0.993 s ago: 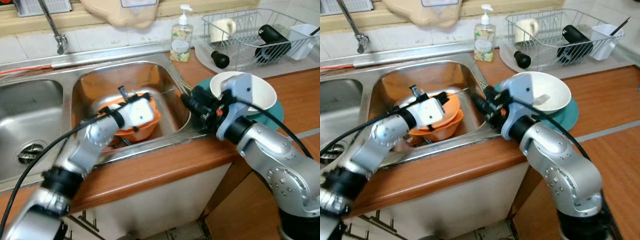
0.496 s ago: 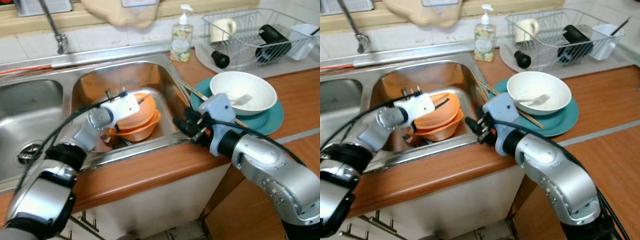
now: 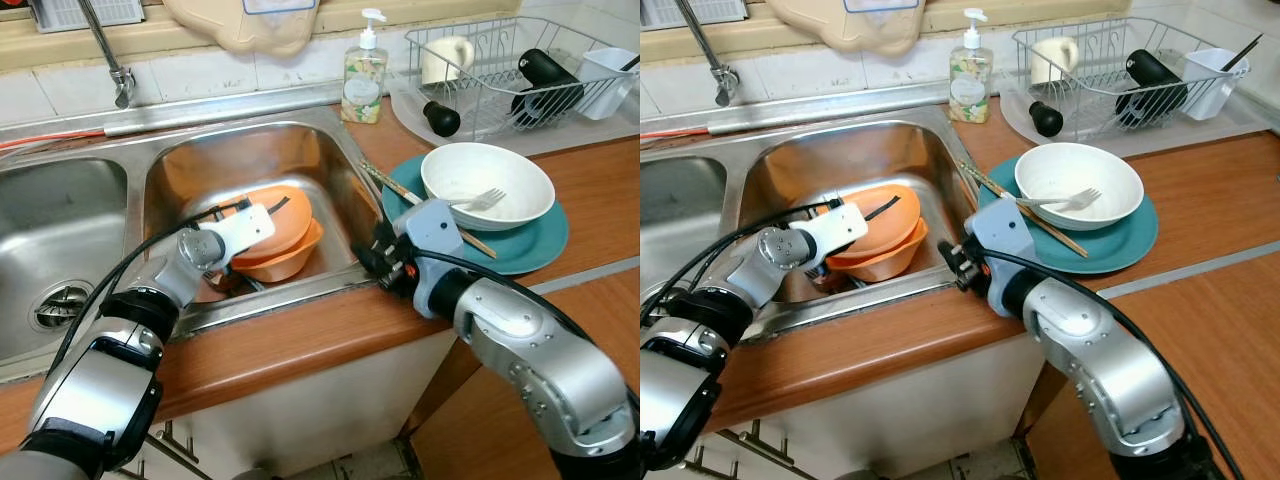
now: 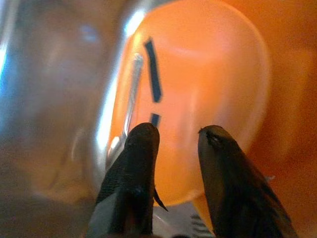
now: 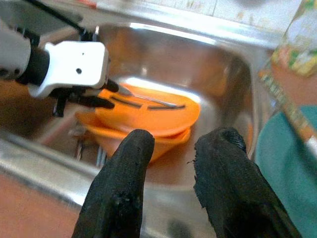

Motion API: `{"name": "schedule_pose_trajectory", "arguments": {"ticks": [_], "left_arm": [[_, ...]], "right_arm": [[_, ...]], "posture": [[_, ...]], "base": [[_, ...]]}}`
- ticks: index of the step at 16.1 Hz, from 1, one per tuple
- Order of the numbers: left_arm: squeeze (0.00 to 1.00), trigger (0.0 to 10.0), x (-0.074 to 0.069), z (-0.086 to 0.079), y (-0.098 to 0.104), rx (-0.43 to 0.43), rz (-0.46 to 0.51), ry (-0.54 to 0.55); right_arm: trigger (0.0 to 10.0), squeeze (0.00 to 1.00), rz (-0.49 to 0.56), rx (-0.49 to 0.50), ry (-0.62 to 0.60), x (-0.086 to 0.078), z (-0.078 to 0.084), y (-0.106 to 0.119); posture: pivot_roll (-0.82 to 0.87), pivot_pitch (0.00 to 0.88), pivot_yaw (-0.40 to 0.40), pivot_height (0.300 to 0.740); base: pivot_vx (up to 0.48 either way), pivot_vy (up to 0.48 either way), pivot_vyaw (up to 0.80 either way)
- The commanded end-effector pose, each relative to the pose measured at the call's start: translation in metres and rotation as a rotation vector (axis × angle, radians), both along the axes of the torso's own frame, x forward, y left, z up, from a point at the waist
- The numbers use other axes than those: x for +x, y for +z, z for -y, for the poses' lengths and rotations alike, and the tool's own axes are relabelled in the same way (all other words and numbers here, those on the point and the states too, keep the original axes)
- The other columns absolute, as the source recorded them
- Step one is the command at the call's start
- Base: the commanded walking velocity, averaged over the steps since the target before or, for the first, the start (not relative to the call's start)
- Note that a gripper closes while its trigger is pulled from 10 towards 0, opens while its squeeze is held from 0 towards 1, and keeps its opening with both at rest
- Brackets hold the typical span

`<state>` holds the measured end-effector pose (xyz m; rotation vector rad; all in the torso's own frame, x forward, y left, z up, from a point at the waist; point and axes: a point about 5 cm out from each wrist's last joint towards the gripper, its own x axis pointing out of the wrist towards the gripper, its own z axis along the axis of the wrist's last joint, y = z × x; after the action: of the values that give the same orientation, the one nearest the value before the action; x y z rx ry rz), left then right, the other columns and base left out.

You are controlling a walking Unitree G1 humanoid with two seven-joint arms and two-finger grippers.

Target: Kitchen organization

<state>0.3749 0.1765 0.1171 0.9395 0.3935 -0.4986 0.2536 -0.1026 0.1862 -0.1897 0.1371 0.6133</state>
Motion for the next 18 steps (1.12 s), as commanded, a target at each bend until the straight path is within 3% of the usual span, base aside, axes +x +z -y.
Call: {"name": "schedule_pose_trajectory", "arguments": {"ticks": [1,2,3,4,6,7,9,10,13,14,15,18], "left_arm": [[1.0,10.0,0.005,0.0,0.011,-0.037,0.05,0.017],[0.38,10.0,0.004,-0.001,0.015,-0.159,0.097,0.05],[0.0,10.0,0.003,0.0,0.018,-0.24,0.13,0.061],[0.0,10.0,0.002,-0.001,0.019,-0.28,0.147,0.068],[0.0,10.0,-0.009,0.005,0.027,-0.48,0.242,0.026],[0.0,10.0,-0.013,0.006,0.03,-0.535,0.262,0.015],[0.0,10.0,-0.03,0.012,0.037,-0.707,0.299,-0.024],[0.0,10.0,-0.049,0.014,0.036,-0.802,0.275,-0.061],[0.0,10.0,-0.072,0.017,0.033,-0.861,0.247,-0.083],[0.0,10.0,-0.076,0.018,0.033,-0.871,0.243,-0.083],[0.0,10.0,-0.08,0.021,0.033,-0.881,0.235,-0.086],[0.0,10.0,-0.089,0.032,0.034,-0.909,0.192,-0.124]], "right_arm": [[10.0,0.0,0.034,-0.007,-0.005,-0.001,-0.001,0.002],[10.0,1.0,0.102,-0.053,-0.043,-0.001,0.001,0.002],[10.0,1.0,0.145,-0.097,-0.062,-0.001,0.002,0.001],[10.0,1.0,0.163,-0.112,-0.077,-0.001,0.003,0.001],[10.0,1.0,0.262,-0.162,-0.135,0.001,0.006,0.002],[10.0,1.0,0.28,-0.158,-0.163,0.003,0.008,0.003],[10.0,1.0,0.332,-0.125,-0.246,0.006,0.013,0.007],[10.0,1.0,0.369,-0.114,-0.315,0.008,0.018,0.009],[10.0,1.0,0.383,-0.12,-0.357,0.011,0.021,0.006],[10.0,0.1,0.368,-0.136,-0.361,0.014,0.021,0.004],[10.0,0.0,0.359,-0.138,-0.367,0.017,0.021,0.004],[10.0,0.0,0.332,-0.134,-0.406,0.023,0.022,0.001]], "posture": [[-0.21,0.0,0.063,0.74],[-0.21,0.0,0.064,0.74],[-0.21,0.0,0.063,0.74],[-0.21,0.0,0.063,0.74],[-0.2,0.0,0.057,0.74],[-0.2,0.0,0.055,0.74],[-0.18,0.0,0.045,0.74],[-0.18,0.0,0.039,0.74],[-0.17,0.0,0.033,0.74],[-0.16,0.0,0.031,0.74],[-0.16,0.0,0.031,0.74],[-0.16,0.0,0.029,0.74]], "base": [[0.0,0.0,0.0],[0.0,0.0,0.0],[0.0,0.0,0.0],[0.0,0.0,0.0],[0.0,0.0,0.0],[0.0,0.0,0.0],[0.0,0.0,0.0],[0.0,0.0,0.0],[0.0,0.0,0.0],[0.0,0.0,0.0],[0.0,0.0,0.0],[0.0,0.0,0.0]]}}
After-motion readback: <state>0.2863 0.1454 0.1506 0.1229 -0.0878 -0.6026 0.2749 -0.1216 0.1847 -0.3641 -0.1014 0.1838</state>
